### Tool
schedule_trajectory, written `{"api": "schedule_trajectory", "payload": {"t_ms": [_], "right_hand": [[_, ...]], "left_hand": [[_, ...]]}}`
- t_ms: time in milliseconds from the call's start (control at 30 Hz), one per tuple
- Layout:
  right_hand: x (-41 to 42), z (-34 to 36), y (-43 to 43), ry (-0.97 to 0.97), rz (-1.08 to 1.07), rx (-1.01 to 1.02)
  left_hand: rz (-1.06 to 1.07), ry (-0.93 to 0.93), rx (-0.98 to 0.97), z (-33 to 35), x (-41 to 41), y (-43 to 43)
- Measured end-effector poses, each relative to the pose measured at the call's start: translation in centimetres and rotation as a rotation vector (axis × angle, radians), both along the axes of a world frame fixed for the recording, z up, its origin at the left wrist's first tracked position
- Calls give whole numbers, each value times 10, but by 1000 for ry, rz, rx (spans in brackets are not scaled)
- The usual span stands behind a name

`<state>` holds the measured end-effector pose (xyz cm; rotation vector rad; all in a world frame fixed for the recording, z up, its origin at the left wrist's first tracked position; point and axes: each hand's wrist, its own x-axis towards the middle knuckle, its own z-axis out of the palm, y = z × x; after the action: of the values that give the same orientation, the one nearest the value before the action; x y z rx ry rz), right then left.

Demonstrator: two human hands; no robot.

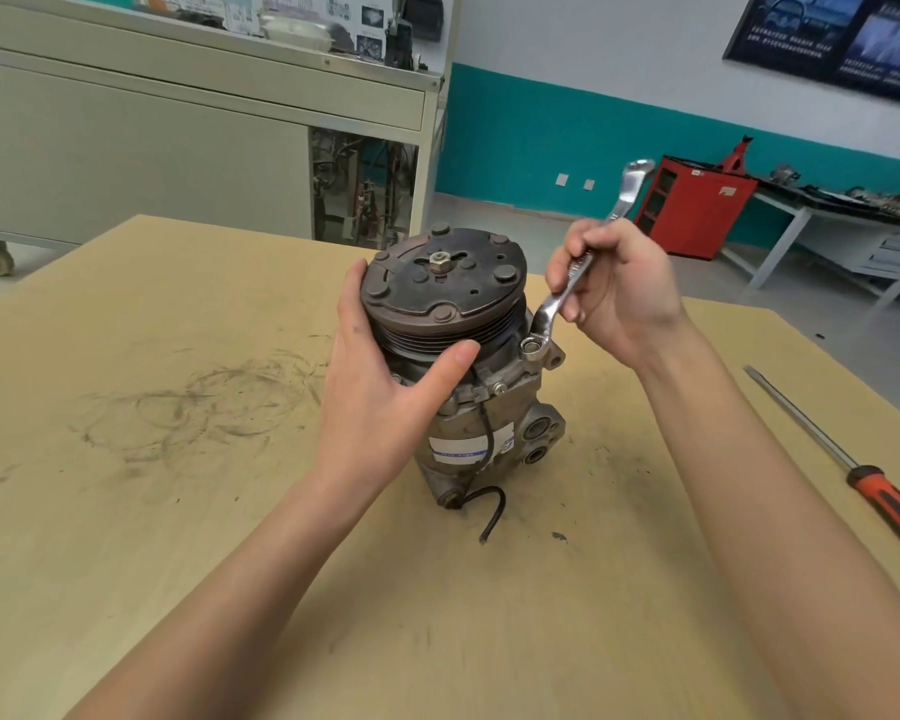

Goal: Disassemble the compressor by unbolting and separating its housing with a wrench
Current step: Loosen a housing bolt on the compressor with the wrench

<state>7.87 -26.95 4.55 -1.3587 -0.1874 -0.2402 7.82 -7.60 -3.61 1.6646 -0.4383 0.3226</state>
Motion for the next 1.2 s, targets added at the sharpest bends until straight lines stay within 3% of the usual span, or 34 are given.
{"api": "schedule_trajectory", "payload": {"t_ms": [167, 300, 433, 567, 633, 700, 833, 933, 1100, 1200], "right_hand": [[-31, 5, -6, -121, -206, -106], [-75, -18, 15, -317, -458, -345], [-101, -41, 39, -573, -496, -574], [-106, -57, 44, -757, -609, -971], [-107, -64, 44, -800, -650, -1048], [-106, -67, 42, -769, -607, -900], [-88, -59, 27, -584, -378, -328], [-62, -38, 2, -349, -239, -69], [-17, -14, -9, -61, -77, -25], [-11, -7, -7, -23, -76, -22]], "left_hand": [[4, -2, 9, 1, 0, 0], [5, 2, 5, 1, 0, 0], [13, -10, 5, 0, 0, -1], [26, -17, 11, 0, -1, -1], [27, -21, 11, 0, -1, -1], [28, -22, 12, 0, -1, -1], [23, -17, 12, -1, 0, 0], [20, -13, 13, -1, 0, 0], [14, -13, 18, 0, 0, 0], [23, -21, 23, 0, -1, 0]]}}
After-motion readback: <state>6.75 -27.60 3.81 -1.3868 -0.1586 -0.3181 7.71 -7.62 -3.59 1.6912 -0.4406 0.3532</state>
